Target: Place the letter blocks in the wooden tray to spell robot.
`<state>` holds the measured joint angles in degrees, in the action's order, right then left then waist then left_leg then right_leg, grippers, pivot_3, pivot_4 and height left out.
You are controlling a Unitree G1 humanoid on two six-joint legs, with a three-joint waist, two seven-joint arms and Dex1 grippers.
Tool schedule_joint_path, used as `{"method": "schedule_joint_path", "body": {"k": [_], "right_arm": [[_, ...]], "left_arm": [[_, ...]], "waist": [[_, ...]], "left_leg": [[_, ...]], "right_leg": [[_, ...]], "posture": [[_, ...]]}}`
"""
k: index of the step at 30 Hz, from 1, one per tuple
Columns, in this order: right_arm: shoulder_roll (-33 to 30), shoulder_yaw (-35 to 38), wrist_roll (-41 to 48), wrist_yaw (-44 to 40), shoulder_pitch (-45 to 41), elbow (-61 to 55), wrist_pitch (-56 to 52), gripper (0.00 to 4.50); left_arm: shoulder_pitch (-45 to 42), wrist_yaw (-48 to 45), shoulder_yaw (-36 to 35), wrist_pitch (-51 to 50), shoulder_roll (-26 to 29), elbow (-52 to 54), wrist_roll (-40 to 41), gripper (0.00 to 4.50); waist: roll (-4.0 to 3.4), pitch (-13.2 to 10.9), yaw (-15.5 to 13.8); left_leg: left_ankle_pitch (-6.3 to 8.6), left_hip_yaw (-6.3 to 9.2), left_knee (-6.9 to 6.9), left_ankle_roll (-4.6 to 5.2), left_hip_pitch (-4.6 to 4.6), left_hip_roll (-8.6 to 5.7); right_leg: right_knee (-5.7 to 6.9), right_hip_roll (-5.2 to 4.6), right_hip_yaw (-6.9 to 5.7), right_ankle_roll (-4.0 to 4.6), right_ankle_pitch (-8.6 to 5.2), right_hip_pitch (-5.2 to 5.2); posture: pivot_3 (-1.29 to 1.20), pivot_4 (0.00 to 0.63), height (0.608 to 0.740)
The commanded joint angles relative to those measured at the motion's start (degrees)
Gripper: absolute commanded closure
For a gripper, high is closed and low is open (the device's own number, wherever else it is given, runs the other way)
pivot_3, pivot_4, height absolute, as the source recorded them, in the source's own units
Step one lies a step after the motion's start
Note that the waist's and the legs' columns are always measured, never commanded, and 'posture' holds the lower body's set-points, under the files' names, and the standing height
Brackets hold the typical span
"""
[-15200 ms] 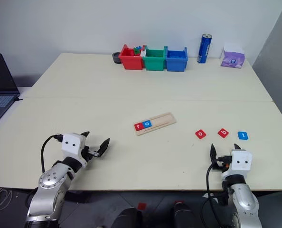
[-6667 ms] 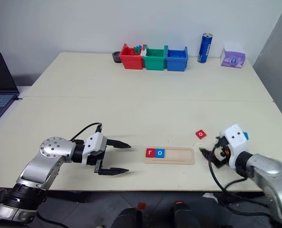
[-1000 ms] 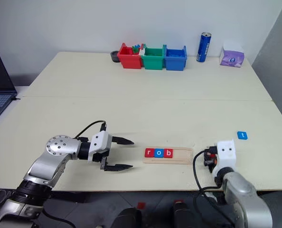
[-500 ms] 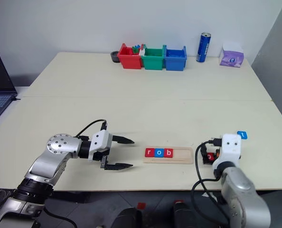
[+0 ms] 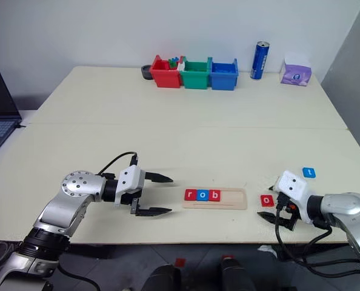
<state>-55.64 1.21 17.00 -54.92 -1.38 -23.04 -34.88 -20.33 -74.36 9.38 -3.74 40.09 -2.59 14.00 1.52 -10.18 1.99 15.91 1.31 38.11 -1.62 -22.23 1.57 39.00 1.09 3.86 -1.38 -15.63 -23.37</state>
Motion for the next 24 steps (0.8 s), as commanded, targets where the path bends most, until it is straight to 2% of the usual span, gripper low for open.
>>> {"method": "schedule_joint_path", "body": {"k": [1,8,11,13,16,18,24], "right_arm": [[-1.2,-2.2,-2.6,-2.7,-3.9,4.3,5.6,0.02],[-3.0,-6.7,-5.9,-8.4,-9.0,11.3,10.8,0.02],[-2.6,-7.9,-6.4,-10.0,-11.1,13.1,11.2,0.58],[-2.0,-8.5,-6.6,-10.5,-12.1,14.1,11.3,1.29],[-1.5,-8.8,-6.2,-11.3,-12.6,14.5,10.6,2.58],[-1.5,-8.8,-6.3,-11.6,-12.7,14.4,10.6,3.06],[-1.1,-7.1,-3.1,-12.1,-14.1,8.9,7.3,3.08]], "left_arm": [[-0.1,0.2,0.0,0.4,0.0,1.5,0.0,0.00],[0.1,0.0,-0.4,1.7,0.4,0.4,-0.5,0.00],[0.2,0.1,-0.5,2.0,0.4,0.2,-0.6,0.00],[0.4,0.4,-0.5,1.9,0.4,0.4,-0.7,0.00],[0.8,0.7,-0.7,1.5,0.4,1.2,-0.6,0.00],[1.1,0.9,-0.8,1.3,0.5,1.6,-0.5,0.00],[1.4,1.2,-1.1,0.9,1.1,2.3,-0.3,0.00]], "waist": [[0.00,0.0,0.0],[0.00,0.0,-0.2],[0.00,0.0,-0.2],[0.00,0.0,-0.2],[0.00,0.0,-0.2],[0.00,0.0,-0.2],[-0.01,0.0,-0.2]], "left_leg": [[0.00,-0.01,0.01,0.00,0.02,0.00],[0.00,0.03,0.00,0.00,0.00,0.03],[0.00,0.02,0.00,0.00,0.00,0.02],[0.00,0.02,0.01,0.00,0.00,0.03],[0.00,0.04,0.00,0.00,0.01,0.03],[0.00,0.04,0.00,0.00,0.01,0.03],[0.00,0.05,0.01,0.00,0.01,0.03]], "right_leg": [[0.01,0.00,0.01,0.00,0.00,0.01],[0.00,-0.10,-0.04,0.06,0.04,0.02],[0.00,-0.12,-0.03,0.08,0.05,0.02],[0.00,-0.12,-0.04,0.08,0.05,0.03],[0.01,-0.12,-0.05,0.08,0.05,0.03],[0.01,-0.12,-0.05,0.24,0.14,0.03],[0.02,-0.13,-0.06,0.25,0.15,0.03]], "posture": [[0.00,0.150,0.740],[0.00,0.150,0.740],[0.00,0.150,0.740],[0.00,0.150,0.740],[0.00,0.150,0.740],[0.00,0.150,0.740],[0.00,0.150,0.740]]}}
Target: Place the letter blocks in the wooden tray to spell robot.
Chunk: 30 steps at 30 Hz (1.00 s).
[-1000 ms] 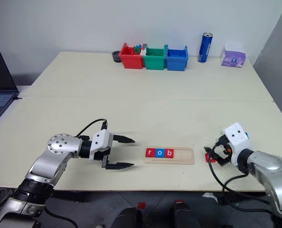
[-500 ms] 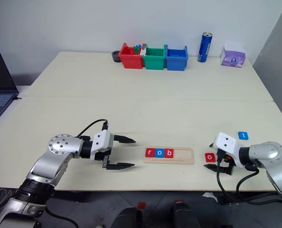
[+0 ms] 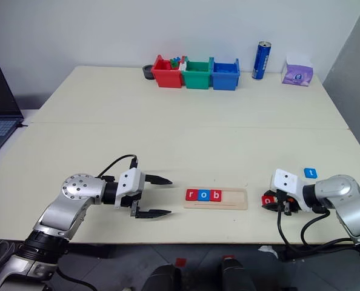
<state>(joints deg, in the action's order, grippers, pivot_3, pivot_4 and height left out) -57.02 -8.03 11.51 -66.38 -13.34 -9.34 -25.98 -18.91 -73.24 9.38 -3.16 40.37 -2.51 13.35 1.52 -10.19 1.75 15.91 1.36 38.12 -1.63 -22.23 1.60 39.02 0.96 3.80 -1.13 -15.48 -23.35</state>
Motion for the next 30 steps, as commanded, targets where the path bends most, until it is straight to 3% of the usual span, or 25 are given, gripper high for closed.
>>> {"method": "schedule_joint_path", "body": {"k": [1,7,14,30], "right_arm": [[0.4,2.0,2.9,-0.5,-2.4,-6.2,-2.3,3.08],[4.6,-1.7,3.1,2.8,-7.2,-12.7,-7.4,3.08],[11.6,-8.8,-1.5,9.2,-11.7,-11.2,-12.6,3.08],[14.1,-11.3,-2.1,11.8,-12.8,-11.8,-17.6,3.08]], "left_arm": [[0.0,0.1,-1.1,0.3,0.9,2.2,0.4,0.00],[0.2,0.4,-1.3,0.2,1.2,2.4,0.5,0.00],[0.3,1.0,-1.3,-0.2,1.2,2.9,0.6,0.00],[1.6,2.1,-1.4,-0.6,1.4,4.0,0.7,0.00]], "waist": [[-0.01,0.0,0.1],[-0.01,0.0,0.1],[-0.01,0.0,0.0],[-0.01,0.0,0.0]], "left_leg": [[0.00,0.00,0.00,0.00,0.00,0.00],[0.00,0.03,0.00,0.00,0.02,0.03],[0.00,0.03,0.00,0.00,-0.02,0.02],[0.00,0.09,0.00,0.00,-0.06,0.00]], "right_leg": [[0.01,0.00,0.00,0.00,0.00,0.00],[0.01,0.02,-0.02,-0.01,-0.01,0.00],[0.01,0.00,-0.03,0.02,0.01,-0.01],[0.01,-0.02,-0.11,0.04,0.02,-0.02]], "posture": [[0.00,0.150,0.740],[0.00,0.150,0.740],[0.00,0.150,0.740],[0.00,0.150,0.740]]}}
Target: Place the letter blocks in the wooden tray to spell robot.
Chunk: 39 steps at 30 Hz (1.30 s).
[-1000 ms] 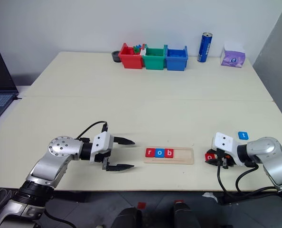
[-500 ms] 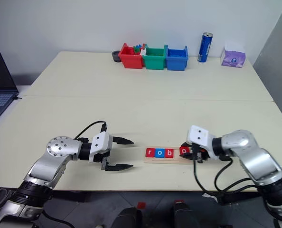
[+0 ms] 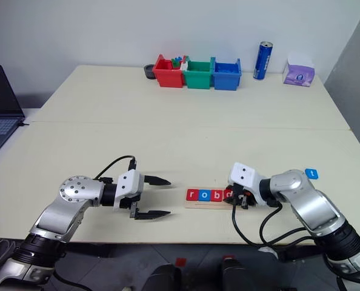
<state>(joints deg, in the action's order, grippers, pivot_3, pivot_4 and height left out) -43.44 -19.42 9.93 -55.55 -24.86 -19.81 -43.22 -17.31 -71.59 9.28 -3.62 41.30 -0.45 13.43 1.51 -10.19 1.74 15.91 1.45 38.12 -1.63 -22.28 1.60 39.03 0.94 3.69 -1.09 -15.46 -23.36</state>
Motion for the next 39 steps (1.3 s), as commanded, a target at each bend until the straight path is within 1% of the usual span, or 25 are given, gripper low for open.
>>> {"method": "schedule_joint_path", "body": {"k": [1,19,21,23,25,26,27,28,31,34,37,39], "right_arm": [[0.6,0.0,-0.5,1.1,-1.3,-1.4,-0.5,3.08],[0.8,-1.2,-0.6,1.5,-0.9,-2.2,-2.5,3.08],[1.0,-1.3,-0.5,1.6,-1.0,-2.3,-2.6,2.33],[1.2,-1.1,-0.1,1.7,-1.2,-2.5,-2.9,1.76],[1.4,-0.5,0.5,1.8,-1.6,-2.7,-3.6,1.04],[1.7,0.3,0.9,2.2,-2.1,-2.8,-4.1,0.75],[1.9,1.2,1.6,2.5,-2.6,-2.9,-4.8,0.31],[2.1,2.0,2.2,2.7,-3.0,-3.1,-5.5,0.03],[1.6,4.6,4.0,2.6,-3.8,-4.4,-7.5,0.03],[-0.1,6.7,5.3,2.3,-2.7,-6.4,-7.9,0.03],[-2.1,9.2,5.8,3.2,0.7,-8.1,-7.7,0.03],[-3.1,12.1,6.4,4.1,3.7,-8.8,-7.8,0.03]], "left_arm": [[0.0,0.5,-1.3,-0.2,0.5,2.0,0.7,0.00],[-0.1,0.6,-1.1,-0.3,0.2,2.2,0.5,0.00],[-0.1,0.5,-1.1,-0.2,0.2,2.0,0.5,0.00],[-0.1,0.4,-1.1,0.0,0.2,1.8,0.5,0.00],[-0.2,0.4,-1.1,0.2,0.2,1.6,0.5,0.00],[-0.2,0.4,-1.1,0.2,0.2,1.5,0.4,0.00],[-0.2,0.4,-1.1,0.2,0.2,1.5,0.4,0.00],[-0.2,0.4,-1.1,0.2,0.1,1.5,0.5,0.00],[-0.1,0.5,-1.0,0.2,0.0,1.6,0.4,0.00],[0.0,0.6,-1.0,0.0,0.0,1.8,0.5,0.00],[0.1,0.7,-1.0,-0.1,0.0,2.0,0.6,0.00],[0.3,0.8,-1.1,-0.3,-0.1,2.3,0.7,0.00]], "waist": [[0.00,0.0,0.0],[0.00,0.0,0.0],[0.00,0.0,0.0],[0.00,0.0,0.0],[0.00,0.0,0.0],[0.00,0.0,0.0],[0.00,0.0,0.0],[0.00,0.0,0.0],[0.00,0.0,0.0],[0.00,0.0,0.0],[0.01,0.0,-0.1],[0.01,0.0,-0.1]], "left_leg": [[0.00,0.00,0.00,0.00,0.00,0.00],[0.00,0.00,0.00,0.00,0.00,0.00],[0.00,0.00,0.00,0.00,0.00,0.00],[0.00,0.00,0.00,0.00,0.00,0.00],[0.00,0.00,0.00,0.00,-0.01,0.00],[0.00,0.00,0.00,0.00,0.00,0.00],[0.00,0.00,0.00,0.00,0.00,0.00],[0.00,0.00,0.00,0.00,0.00,0.00],[0.00,0.01,0.00,0.00,-0.01,0.00],[0.00,0.03,0.00,0.00,-0.01,0.00],[0.00,0.06,-0.01,0.00,-0.06,-0.01],[0.00,0.05,-0.01,0.00,-0.07,-0.02]], "right_leg": [[0.00,0.00,0.00,0.00,0.00,0.00],[0.00,0.00,-0.01,0.00,0.00,0.00],[0.00,0.00,-0.01,0.00,0.00,0.00],[0.00,0.00,-0.01,0.00,0.00,0.00],[0.00,0.00,-0.01,0.00,0.00,0.00],[0.00,0.00,-0.01,0.00,0.00,0.00],[0.00,0.00,-0.01,0.00,0.00,0.00],[0.00,0.00,-0.01,0.00,0.00,0.00],[0.00,0.00,-0.01,0.00,0.00,0.00],[0.00,0.00,-0.03,0.00,0.00,0.00],[-0.03,-0.01,-0.08,0.00,0.00,0.00],[-0.03,-0.02,-0.07,0.00,0.00,-0.01]], "posture": [[0.00,0.150,0.740],[0.00,0.150,0.740],[0.00,0.150,0.740],[0.00,0.150,0.740],[0.00,0.150,0.740],[0.00,0.150,0.740],[0.00,0.150,0.740],[0.00,0.150,0.740],[0.00,0.150,0.740],[0.00,0.150,0.740],[0.00,0.150,0.740],[0.00,0.150,0.740]]}}
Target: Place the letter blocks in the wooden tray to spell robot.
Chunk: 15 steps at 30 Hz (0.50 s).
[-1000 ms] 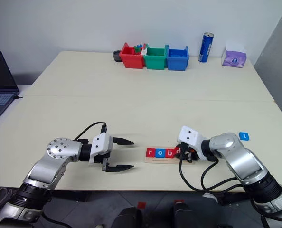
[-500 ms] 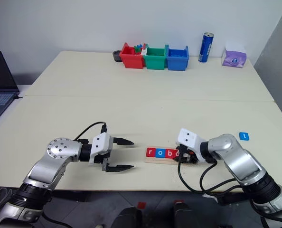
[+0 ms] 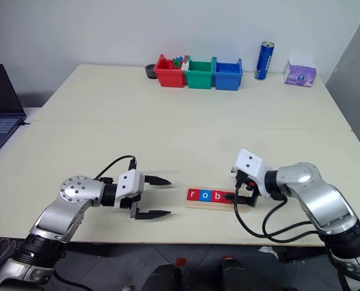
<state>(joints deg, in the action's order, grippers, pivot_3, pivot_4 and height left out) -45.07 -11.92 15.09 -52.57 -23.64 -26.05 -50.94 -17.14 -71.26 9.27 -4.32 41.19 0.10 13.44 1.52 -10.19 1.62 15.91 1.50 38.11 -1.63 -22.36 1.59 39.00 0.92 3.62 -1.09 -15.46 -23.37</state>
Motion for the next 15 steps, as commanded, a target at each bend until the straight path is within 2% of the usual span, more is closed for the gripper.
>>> {"method": "schedule_joint_path", "body": {"k": [1,5,8,12,15], "right_arm": [[-1.4,7.0,1.4,2.3,4.3,-2.6,0.1,0.03],[1.0,18.2,0.1,10.3,11.2,-0.8,-0.1,0.03],[6.1,28.4,-1.2,19.2,16.2,1.2,-0.7,0.03],[12.0,36.0,-4.7,30.5,17.6,5.5,1.6,0.03],[14.4,37.8,-5.5,34.3,17.0,11.0,5.7,0.03]], "left_arm": [[0.3,0.5,-1.2,0.4,0.0,1.8,0.8,0.00],[0.9,0.7,-1.2,0.5,0.0,2.0,1.1,0.00],[1.4,0.4,-1.1,0.6,-0.1,2.1,1.4,0.00],[1.1,-0.2,-0.6,1.0,-0.5,1.9,1.5,0.00],[0.4,-0.8,0.0,1.5,-1.0,1.3,1.3,0.00]], "waist": [[0.00,0.0,0.0],[0.01,0.0,0.0],[0.02,0.0,0.0],[-0.06,0.0,0.1],[-0.05,0.1,0.2]], "left_leg": [[0.00,0.00,0.00,0.00,0.00,-0.01],[0.00,-0.02,0.01,0.00,0.01,-0.01],[0.00,-0.02,0.00,0.00,0.01,0.00],[0.00,-0.05,-0.02,-0.01,0.03,-0.01],[-0.01,-0.14,-0.03,-0.01,0.13,0.00]], "right_leg": [[0.00,0.00,0.01,0.00,0.00,0.00],[0.02,0.00,0.03,0.00,0.00,0.00],[0.03,0.00,0.04,-0.01,0.00,0.00],[0.04,0.01,0.09,-0.01,0.00,0.01],[0.04,0.06,0.19,-0.05,-0.03,0.04]], "posture": [[0.00,0.150,0.740],[0.00,0.150,0.740],[0.00,0.150,0.740],[0.00,0.150,0.740],[0.00,0.150,0.740]]}}
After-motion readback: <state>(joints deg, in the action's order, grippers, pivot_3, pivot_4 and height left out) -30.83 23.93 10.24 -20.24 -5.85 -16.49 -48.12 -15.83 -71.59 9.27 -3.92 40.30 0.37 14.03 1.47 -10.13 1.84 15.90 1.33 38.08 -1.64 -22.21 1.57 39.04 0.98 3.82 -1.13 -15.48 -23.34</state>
